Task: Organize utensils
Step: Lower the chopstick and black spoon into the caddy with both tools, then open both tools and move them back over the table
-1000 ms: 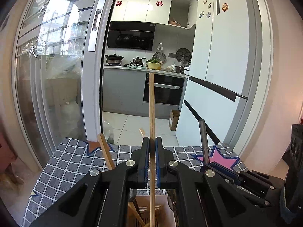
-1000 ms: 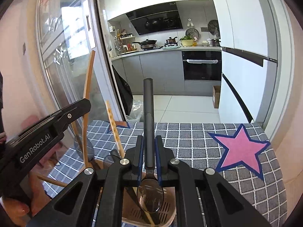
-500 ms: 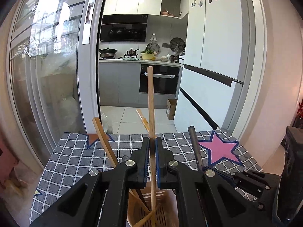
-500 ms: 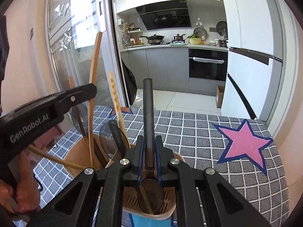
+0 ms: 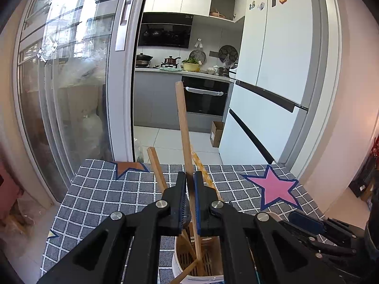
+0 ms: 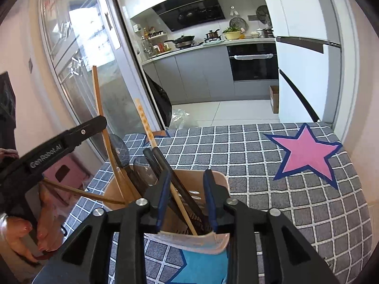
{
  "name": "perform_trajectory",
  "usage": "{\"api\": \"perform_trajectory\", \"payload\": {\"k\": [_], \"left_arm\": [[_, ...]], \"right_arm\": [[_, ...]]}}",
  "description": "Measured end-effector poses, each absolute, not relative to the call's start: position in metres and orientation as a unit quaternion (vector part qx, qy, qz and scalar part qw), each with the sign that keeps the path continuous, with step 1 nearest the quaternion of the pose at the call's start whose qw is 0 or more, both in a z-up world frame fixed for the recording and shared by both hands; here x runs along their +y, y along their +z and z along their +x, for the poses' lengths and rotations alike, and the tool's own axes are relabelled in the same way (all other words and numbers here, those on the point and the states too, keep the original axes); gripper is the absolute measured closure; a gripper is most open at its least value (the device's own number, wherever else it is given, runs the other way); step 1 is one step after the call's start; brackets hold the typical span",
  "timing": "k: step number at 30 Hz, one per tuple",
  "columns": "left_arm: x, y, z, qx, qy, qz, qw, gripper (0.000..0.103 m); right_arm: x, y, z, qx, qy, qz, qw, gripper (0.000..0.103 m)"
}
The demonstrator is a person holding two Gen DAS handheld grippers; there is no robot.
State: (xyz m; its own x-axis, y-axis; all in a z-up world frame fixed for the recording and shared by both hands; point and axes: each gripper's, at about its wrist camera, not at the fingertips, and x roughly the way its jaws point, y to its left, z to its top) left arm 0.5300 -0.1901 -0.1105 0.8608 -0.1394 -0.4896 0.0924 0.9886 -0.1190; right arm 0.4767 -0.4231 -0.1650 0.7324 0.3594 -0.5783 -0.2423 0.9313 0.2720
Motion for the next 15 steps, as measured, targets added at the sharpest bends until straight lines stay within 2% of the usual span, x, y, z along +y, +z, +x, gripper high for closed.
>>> {"api": "perform_trajectory", "payload": {"k": [1, 8, 14, 15], "left_arm": [[-0.192, -0.111, 0.53, 0.26, -0.061, -0.044, 0.963, 0.066], [-0.198, -0.11, 0.527, 0.274, -0.074, -0.035, 0.958, 0.065], [-0.19, -0.098, 0.516, 0.272, -0.078, -0.046, 0.958, 0.065], [-0.188, -0.096, 0.513, 0.273, -0.08, -0.049, 0.958, 0.042]], "right_arm": [[-0.425, -0.162, 0.472, 0.326, 0.16, 0.093, 0.927, 0.055], [-0.439, -0.149, 0.436, 0.323, 0.147, 0.105, 0.929, 0.053], [-0.455, -0.144, 0.415, 0.326, 0.138, 0.144, 0.924, 0.048], [-0.458, -0.145, 0.411, 0.33, 0.137, 0.153, 0.921, 0.046]]}}
